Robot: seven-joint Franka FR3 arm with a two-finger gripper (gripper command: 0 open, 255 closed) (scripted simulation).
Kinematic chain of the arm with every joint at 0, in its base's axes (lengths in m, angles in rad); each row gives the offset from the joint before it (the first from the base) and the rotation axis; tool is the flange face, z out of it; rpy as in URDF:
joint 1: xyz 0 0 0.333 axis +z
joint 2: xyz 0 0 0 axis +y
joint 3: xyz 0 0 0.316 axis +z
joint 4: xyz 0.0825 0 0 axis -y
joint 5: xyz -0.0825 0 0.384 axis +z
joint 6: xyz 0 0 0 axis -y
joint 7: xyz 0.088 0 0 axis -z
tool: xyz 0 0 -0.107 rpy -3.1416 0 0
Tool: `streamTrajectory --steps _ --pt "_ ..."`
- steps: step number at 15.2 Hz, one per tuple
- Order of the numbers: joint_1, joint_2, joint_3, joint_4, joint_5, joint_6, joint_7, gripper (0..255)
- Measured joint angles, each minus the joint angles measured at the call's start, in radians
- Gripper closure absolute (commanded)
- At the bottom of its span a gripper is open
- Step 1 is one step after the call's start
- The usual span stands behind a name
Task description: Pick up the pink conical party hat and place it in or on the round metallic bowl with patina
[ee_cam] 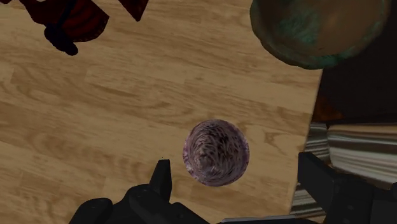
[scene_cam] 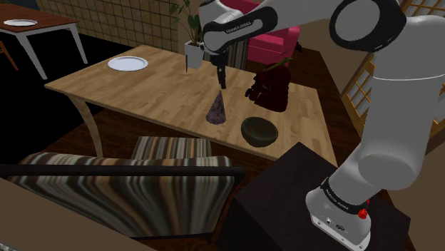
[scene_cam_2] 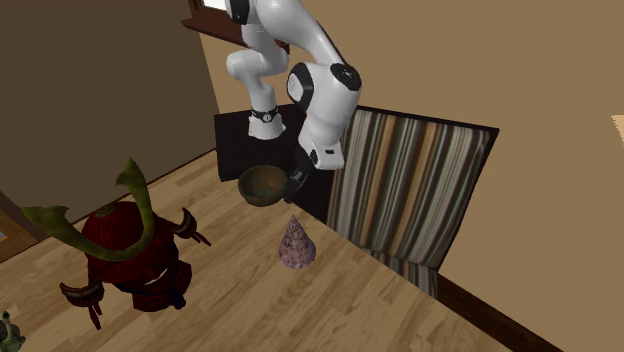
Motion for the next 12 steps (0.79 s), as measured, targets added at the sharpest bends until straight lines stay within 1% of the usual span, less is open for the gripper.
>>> streamTrajectory --steps 2,4,12 --pt "0.009 0.084 -0.004 0.087 -0.032 -0.017 -0.035 0" --pt "0.014 0.129 -0.007 0.122 -0.048 -0.014 -0.047 0" --pt "0.002 0.161 -0.015 0.074 -0.064 0.065 -0.039 0"
